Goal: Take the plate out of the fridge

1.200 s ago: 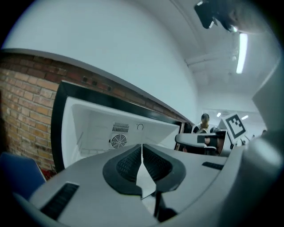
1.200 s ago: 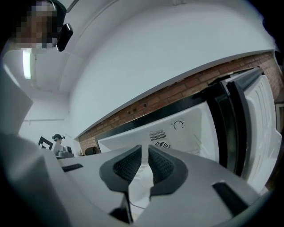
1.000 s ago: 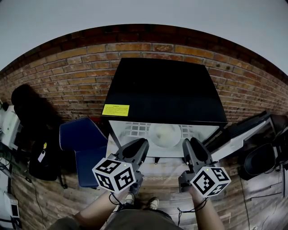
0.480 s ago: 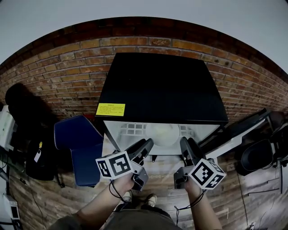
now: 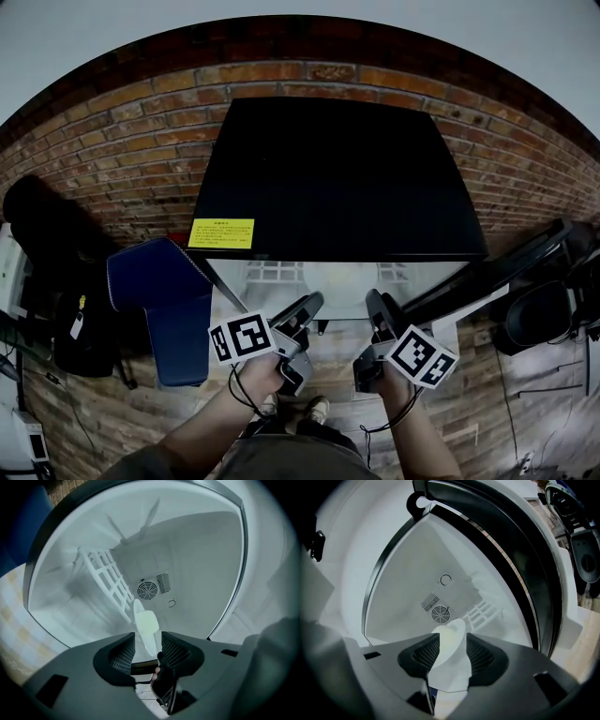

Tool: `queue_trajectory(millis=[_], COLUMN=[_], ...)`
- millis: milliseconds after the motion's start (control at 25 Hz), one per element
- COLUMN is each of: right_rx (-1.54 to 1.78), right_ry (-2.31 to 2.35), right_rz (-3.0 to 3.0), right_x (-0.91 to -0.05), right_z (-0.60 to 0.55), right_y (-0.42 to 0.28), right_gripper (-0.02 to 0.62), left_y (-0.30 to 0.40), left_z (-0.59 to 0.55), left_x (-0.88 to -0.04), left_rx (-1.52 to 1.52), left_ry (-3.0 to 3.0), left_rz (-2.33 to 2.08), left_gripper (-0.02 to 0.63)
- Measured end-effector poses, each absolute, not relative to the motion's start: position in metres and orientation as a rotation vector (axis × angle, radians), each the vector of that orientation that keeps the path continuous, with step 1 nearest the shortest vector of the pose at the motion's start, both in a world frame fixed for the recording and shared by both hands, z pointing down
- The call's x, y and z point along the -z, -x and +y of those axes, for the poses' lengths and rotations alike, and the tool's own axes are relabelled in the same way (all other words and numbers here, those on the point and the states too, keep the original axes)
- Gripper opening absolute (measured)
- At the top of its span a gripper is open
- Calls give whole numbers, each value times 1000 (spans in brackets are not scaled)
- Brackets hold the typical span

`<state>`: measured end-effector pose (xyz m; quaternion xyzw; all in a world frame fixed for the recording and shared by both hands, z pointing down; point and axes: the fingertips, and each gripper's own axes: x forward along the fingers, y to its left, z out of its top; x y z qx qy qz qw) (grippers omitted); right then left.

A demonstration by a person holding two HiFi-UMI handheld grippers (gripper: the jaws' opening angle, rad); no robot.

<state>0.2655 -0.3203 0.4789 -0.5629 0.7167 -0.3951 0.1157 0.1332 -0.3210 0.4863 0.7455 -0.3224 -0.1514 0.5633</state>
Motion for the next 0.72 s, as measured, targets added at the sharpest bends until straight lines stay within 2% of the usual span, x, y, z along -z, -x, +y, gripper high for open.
queue_trajectory(millis=[440,720], right_rx=[1359,1445], right_ry=[1558,1443], right_rz=[2023,1926], right_x=[-509,-510], right_z=[-329,-336], right_y=[-245,-237], right_gripper=[166,115], left_y=[-148,-161], left_z=[-331,-335], left_x=[-518,-517], left_rx=[358,379], left_ry=[-1619,-1588], left_rz=[-690,-643], left_gripper=[166,164])
